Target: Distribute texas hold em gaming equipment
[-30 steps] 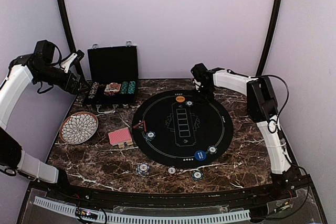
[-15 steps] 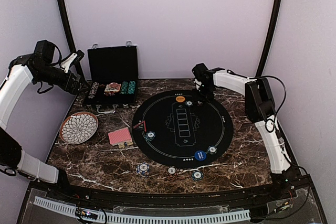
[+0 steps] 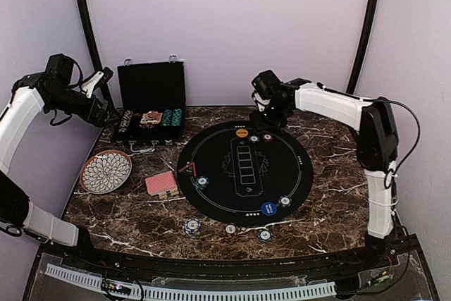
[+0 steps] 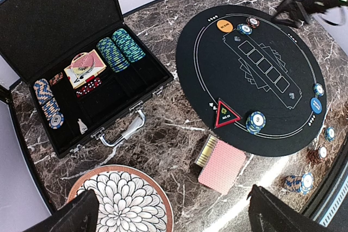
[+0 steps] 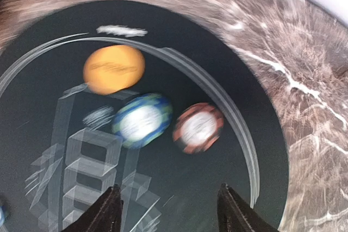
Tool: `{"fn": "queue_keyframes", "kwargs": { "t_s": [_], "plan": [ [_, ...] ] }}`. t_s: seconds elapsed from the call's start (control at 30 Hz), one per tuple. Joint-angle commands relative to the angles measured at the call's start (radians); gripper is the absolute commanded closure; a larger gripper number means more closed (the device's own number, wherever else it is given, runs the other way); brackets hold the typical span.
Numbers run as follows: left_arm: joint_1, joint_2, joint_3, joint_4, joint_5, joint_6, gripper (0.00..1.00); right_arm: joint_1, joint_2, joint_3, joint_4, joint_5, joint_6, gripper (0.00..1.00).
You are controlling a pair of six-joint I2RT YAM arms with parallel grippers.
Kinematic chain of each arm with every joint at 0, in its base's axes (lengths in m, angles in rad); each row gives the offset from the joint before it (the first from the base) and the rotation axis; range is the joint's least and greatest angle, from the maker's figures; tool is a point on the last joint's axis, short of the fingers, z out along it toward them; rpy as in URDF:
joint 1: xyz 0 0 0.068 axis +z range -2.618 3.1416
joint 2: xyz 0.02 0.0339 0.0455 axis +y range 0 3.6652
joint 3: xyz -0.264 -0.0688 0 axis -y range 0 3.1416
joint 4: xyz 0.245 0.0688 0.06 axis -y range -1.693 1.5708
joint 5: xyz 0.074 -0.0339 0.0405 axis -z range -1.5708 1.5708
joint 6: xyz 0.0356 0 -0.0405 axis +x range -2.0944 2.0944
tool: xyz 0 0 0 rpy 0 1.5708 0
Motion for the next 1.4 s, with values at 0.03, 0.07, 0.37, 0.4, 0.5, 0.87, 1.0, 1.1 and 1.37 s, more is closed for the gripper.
{"fn": "queue_keyframes", "kwargs": {
  "t_s": [0.03, 0.07, 0.37, 0.4, 0.5, 0.87, 1.0, 1.1, 1.37],
  "plan": [
    [-0.004, -0.029, 0.027, -0.030, 0.004, 0.006, 0.01, 0.241, -0.263, -0.235, 0.037, 0.024, 0.015, 0.34],
    [-0.004, -0.030, 0.026, -0.030, 0.002, 0.007, 0.01, 0.289, -0.293, -0.278, 0.038, 0.022, 0.023, 0.32],
    [-0.006, -0.038, 0.022, -0.028, 0.016, 0.007, 0.01, 0.637, -0.407, -0.487, 0.014, -0.083, 0.123, 0.15],
    [-0.006, -0.037, 0.021, -0.029, 0.018, 0.006, 0.01, 0.663, -0.400, -0.499, 0.016, -0.100, 0.128, 0.15],
    [-0.005, -0.036, 0.022, -0.030, 0.022, 0.005, 0.01, 0.696, -0.368, -0.527, 0.033, -0.135, 0.135, 0.14],
    [-0.006, -0.040, 0.025, -0.032, 0.021, 0.007, 0.01, 0.714, -0.283, -0.538, 0.055, -0.163, 0.099, 0.12],
    [-0.006, -0.039, 0.026, -0.034, 0.022, 0.006, 0.01, 0.714, -0.263, -0.539, 0.054, -0.148, 0.096, 0.12],
    [-0.006, -0.039, 0.027, -0.034, 0.020, 0.007, 0.01, 0.714, -0.255, -0.542, 0.057, -0.145, 0.094, 0.12],
    [-0.005, -0.034, 0.025, -0.031, 0.021, 0.005, 0.01, 0.713, -0.241, -0.554, 0.068, -0.144, 0.090, 0.17]
  ]
}}
